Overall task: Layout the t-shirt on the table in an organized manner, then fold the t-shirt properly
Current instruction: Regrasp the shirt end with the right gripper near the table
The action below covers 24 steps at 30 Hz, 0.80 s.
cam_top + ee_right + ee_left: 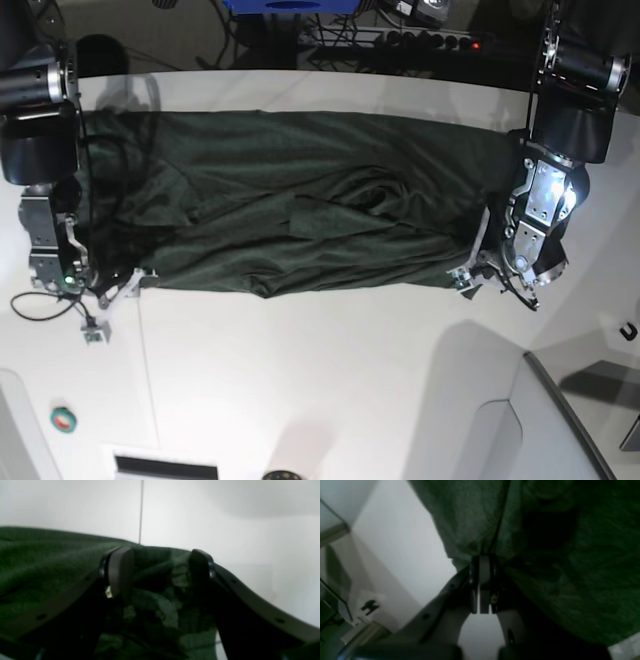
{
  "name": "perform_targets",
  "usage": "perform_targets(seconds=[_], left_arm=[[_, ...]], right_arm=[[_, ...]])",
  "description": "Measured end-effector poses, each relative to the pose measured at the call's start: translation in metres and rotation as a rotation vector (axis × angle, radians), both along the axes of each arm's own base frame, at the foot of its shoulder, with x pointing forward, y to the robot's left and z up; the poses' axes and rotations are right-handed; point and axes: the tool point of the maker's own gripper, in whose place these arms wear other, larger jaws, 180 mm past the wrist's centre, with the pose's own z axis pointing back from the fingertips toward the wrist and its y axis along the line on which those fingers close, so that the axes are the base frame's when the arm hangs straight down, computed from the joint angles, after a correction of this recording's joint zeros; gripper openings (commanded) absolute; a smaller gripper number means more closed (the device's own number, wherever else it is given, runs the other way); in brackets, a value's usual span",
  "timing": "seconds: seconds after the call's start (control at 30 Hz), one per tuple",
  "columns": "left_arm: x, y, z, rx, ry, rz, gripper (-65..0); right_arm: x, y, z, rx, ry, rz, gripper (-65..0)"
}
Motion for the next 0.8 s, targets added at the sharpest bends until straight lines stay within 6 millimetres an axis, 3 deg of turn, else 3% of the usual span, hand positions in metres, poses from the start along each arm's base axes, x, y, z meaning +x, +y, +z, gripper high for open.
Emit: perform_targets(seconds=[0.47, 0.57, 0.7, 0.8], left_arm=[[0.002, 0.000, 0.001, -0.001, -0.005, 0.000, -65.0], [0.001, 0.001, 0.001, 0.000, -0.004, 0.002, -65.0], [0.001, -0.001, 0.001, -0.002, -0.004, 0.000, -65.0], [0.002, -0.001, 0.001, -0.002, -0.005, 0.000, -65.0]], right_arm=[[-0.004, -0.018, -0.017, 0.000, -0.008, -0.039, -31.7], [-0.011, -0.011, -0.011, -0.020, -0.033, -0.001, -31.7], [-0.021, -0.002, 0.015, -0.046, -0.079, 0.056, -31.7], [-0.010, -0.004, 0.031, -0.055, -0.080, 0.055, -31.7]])
